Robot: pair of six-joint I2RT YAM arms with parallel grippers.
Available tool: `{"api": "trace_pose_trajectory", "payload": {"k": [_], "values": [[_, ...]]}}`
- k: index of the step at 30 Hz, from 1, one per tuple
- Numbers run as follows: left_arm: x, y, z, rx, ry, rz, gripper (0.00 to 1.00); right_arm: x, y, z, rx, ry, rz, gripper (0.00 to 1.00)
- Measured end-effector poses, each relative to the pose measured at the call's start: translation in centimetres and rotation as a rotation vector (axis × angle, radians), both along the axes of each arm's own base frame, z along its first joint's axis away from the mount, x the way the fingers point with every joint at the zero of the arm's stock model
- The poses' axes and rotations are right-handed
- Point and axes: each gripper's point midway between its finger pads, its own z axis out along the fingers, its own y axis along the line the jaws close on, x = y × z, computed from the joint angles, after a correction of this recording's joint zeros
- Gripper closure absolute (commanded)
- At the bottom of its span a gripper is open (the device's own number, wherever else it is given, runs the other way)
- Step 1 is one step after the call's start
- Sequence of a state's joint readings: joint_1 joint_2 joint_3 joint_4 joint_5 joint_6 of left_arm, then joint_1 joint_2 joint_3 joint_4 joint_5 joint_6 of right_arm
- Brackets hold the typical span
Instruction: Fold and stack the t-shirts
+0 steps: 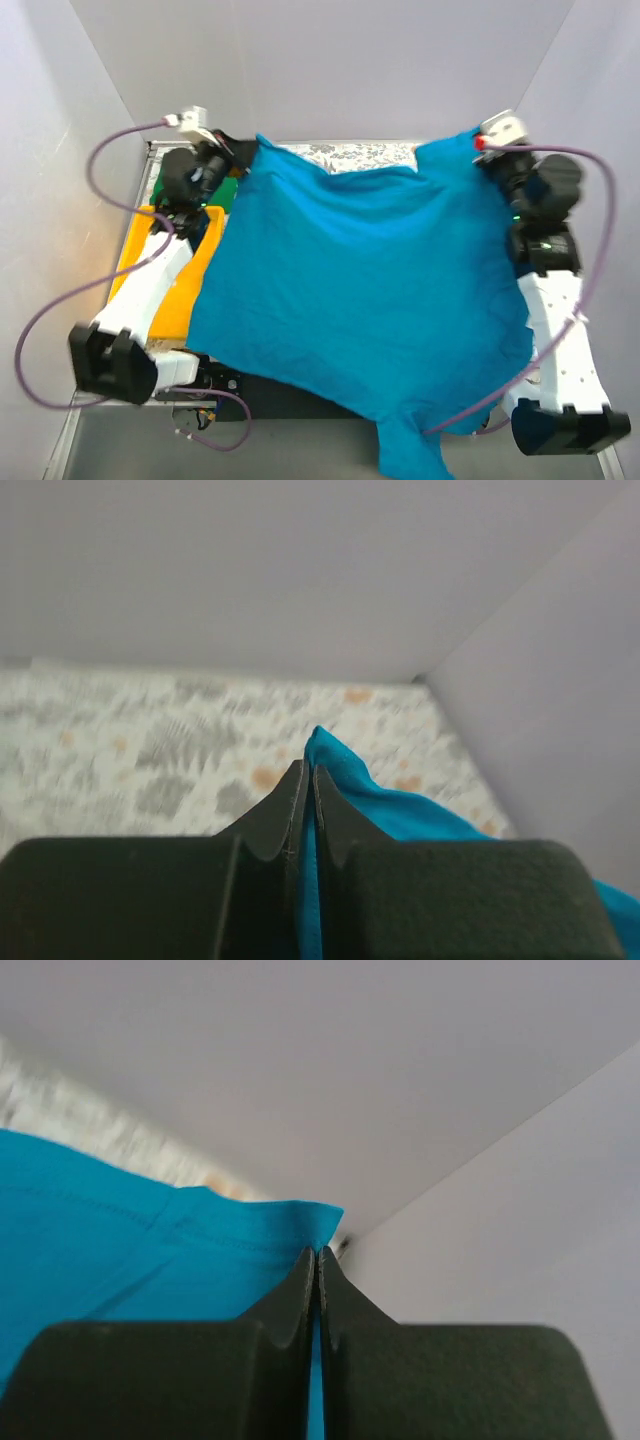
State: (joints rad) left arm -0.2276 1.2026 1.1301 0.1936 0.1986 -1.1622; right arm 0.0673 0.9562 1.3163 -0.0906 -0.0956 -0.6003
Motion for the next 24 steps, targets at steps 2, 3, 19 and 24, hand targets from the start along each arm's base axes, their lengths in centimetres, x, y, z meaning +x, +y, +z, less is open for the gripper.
{"api": "trace_pose_trajectory", "payload": {"k": [2, 3, 19, 24], "values": [[3.6, -0.6, -9.0, 0.068, 0.193, 0.008, 1.00, 3.1, 0.0, -10.6, -0.025, 0.211, -0.008, 0.99], [4.9, -0.8, -12.8, 0.097, 0.278, 0.012, 1.00, 3.6, -0.1, -15.3, -0.039, 0.287, -0.012, 0.99], [15.3, -1.5, -30.8, 0.278, 0.704, 0.079, 1.00, 11.5, -4.6, -35.1, -0.045, 0.536, -0.105, 0.99], [17.1, -1.6, -28.1, 0.273, 0.646, 0.096, 1.00, 13.6, -4.7, -33.7, 0.042, 0.513, -0.113, 0.99]]}}
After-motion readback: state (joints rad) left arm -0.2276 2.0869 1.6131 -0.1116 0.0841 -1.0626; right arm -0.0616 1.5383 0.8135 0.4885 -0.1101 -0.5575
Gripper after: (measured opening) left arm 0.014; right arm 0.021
